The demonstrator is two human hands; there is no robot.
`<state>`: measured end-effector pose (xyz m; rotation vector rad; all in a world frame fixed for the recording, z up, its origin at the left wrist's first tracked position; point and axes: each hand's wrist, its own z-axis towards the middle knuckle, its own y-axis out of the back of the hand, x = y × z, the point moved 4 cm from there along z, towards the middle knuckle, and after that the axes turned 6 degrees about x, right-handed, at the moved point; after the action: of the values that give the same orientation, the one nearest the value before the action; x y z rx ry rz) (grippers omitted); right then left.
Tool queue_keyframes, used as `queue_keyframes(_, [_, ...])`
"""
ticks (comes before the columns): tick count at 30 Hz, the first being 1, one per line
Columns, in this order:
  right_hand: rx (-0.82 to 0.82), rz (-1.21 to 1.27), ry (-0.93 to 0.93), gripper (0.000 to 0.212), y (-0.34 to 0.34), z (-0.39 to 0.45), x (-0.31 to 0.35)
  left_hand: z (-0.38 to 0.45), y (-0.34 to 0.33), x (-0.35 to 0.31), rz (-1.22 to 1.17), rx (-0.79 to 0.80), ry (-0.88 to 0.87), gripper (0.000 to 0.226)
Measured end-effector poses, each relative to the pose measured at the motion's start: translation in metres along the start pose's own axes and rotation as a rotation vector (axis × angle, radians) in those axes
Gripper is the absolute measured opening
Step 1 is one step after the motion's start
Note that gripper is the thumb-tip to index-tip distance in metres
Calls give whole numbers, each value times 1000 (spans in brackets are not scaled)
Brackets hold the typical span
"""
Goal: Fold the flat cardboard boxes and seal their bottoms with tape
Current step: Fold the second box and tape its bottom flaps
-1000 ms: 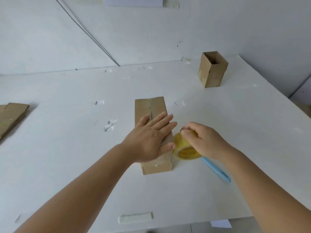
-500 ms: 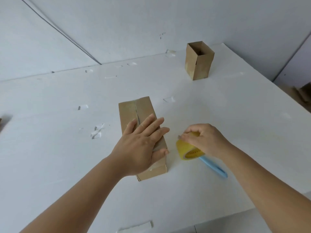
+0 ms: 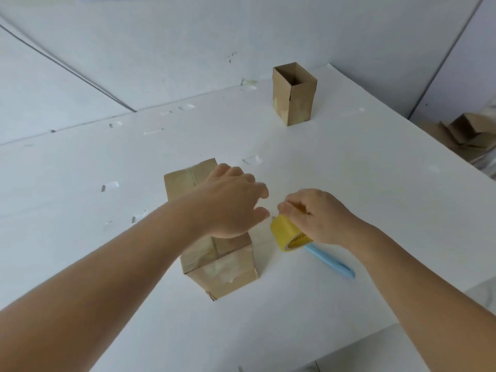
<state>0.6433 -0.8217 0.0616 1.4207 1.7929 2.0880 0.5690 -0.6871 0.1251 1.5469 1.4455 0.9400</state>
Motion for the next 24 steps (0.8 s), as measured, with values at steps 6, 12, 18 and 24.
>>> queue_keyframes(6, [-75, -107, 48, 38, 4, -4, 6, 54, -13, -17, -252, 468, -63, 27])
queue_keyframes(12, [-153, -99, 47, 23, 12, -12, 1, 59, -13, -15, -601, 412, -100, 14])
queue_keyframes(18, [-477, 156, 34, 55, 22, -31, -11, 50, -11, -4, -758, 288, -79, 9])
queue_keyframes(24, [-590, 269, -242, 42, -21, -63, -55, 47, -15, 1, -787, 190, -58, 9])
